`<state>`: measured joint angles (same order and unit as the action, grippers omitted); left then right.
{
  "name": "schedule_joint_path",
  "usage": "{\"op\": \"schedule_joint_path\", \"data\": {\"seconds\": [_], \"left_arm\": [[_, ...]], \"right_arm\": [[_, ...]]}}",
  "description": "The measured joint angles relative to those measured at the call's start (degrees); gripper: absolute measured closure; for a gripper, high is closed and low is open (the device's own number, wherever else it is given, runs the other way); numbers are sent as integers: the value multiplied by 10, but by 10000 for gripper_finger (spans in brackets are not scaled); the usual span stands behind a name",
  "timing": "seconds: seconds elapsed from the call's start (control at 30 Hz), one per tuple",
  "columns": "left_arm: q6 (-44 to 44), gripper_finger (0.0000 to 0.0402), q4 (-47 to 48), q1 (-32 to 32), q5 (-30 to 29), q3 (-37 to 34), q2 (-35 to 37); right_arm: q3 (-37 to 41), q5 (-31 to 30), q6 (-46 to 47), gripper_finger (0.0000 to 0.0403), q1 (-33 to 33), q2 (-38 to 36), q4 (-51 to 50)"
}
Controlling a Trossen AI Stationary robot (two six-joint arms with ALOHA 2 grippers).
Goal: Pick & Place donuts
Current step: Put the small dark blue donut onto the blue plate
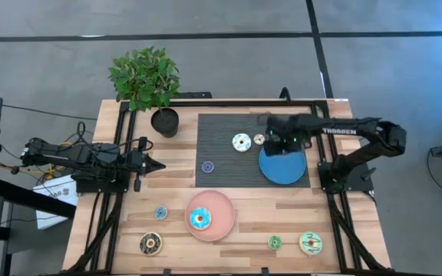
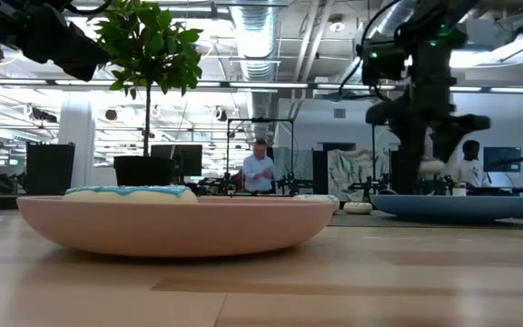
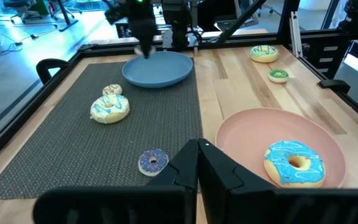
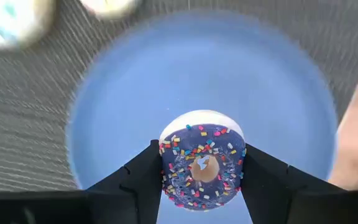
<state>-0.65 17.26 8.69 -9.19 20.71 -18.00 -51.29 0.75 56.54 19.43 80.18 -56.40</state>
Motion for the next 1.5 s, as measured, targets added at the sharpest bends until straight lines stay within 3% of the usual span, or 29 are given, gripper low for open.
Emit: {"op": "schedule_joint_path", "data": {"seconds": [0.2, 0.43, 1.03, 1.5], "left_arm": [[1, 401, 0, 0, 11, 0, 0], [-7, 402, 0, 0, 10, 0, 0], [-12, 402, -2, 0, 9, 0, 0], [-12, 401, -2, 0, 9, 0, 0]], "right_arm": [[32, -5, 86, 225, -89, 0, 44], [38, 8, 125, 225, -131, 9, 37], [78, 8, 131, 223, -161, 9, 75], [78, 4, 130, 170, -161, 9, 74]]}}
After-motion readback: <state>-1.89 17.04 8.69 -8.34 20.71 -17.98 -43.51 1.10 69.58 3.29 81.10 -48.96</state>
